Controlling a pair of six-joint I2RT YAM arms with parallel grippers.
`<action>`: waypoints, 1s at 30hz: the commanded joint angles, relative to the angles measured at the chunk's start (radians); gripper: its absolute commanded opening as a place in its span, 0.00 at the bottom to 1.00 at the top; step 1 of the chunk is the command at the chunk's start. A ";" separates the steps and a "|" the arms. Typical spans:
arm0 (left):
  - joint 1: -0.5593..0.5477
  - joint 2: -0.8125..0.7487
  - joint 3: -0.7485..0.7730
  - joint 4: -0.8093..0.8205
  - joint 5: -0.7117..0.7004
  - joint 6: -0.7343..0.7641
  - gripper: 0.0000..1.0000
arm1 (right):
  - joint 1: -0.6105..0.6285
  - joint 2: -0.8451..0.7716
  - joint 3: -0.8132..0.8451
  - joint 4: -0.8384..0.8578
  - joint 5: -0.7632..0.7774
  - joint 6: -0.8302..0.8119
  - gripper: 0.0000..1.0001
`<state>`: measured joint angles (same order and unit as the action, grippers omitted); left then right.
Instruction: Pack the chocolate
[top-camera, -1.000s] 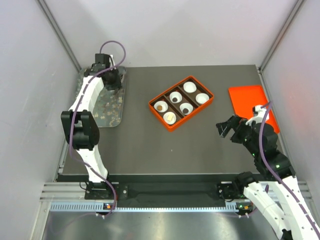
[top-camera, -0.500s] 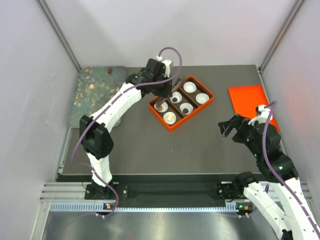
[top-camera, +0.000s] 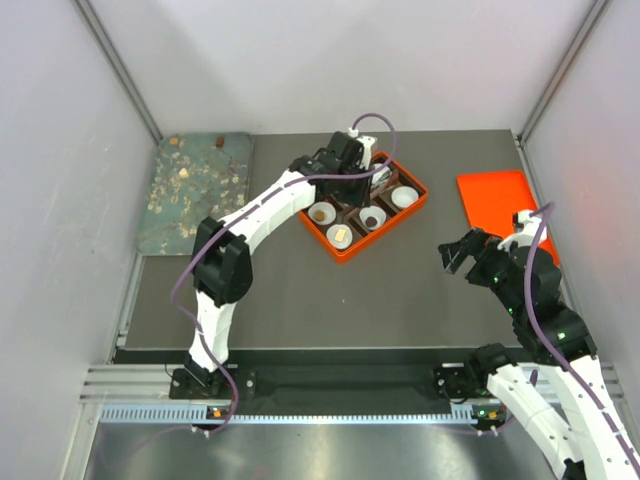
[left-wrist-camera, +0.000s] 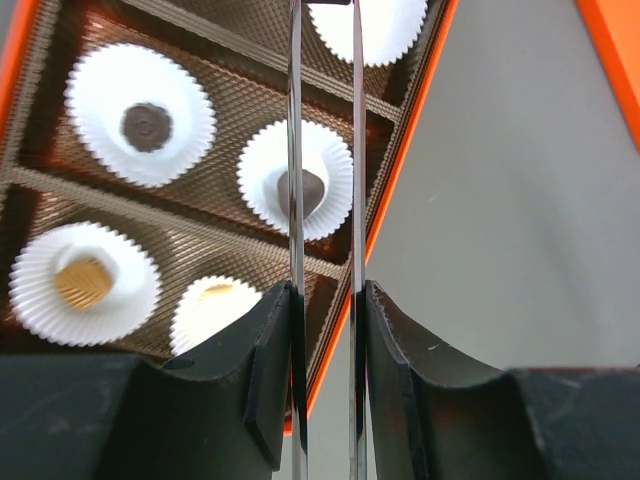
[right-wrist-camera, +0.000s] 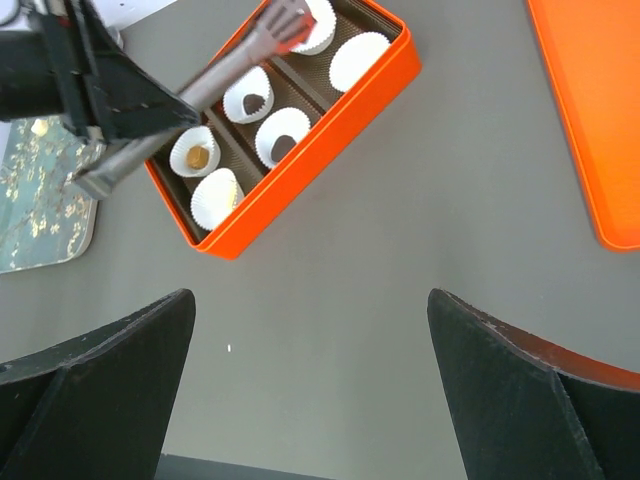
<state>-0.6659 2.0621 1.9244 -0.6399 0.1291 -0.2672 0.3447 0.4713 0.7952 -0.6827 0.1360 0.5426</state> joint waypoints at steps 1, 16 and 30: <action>-0.011 0.010 0.050 0.086 0.035 -0.003 0.30 | 0.010 -0.007 0.042 0.000 0.025 -0.010 1.00; -0.026 0.102 0.071 0.137 0.072 -0.006 0.32 | 0.010 0.004 0.045 0.003 0.039 -0.021 1.00; -0.031 0.132 0.076 0.137 0.078 -0.006 0.38 | 0.010 0.021 0.041 0.015 0.040 -0.027 1.00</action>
<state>-0.6910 2.2021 1.9553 -0.5743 0.1944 -0.2680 0.3447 0.4858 0.7952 -0.6846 0.1646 0.5308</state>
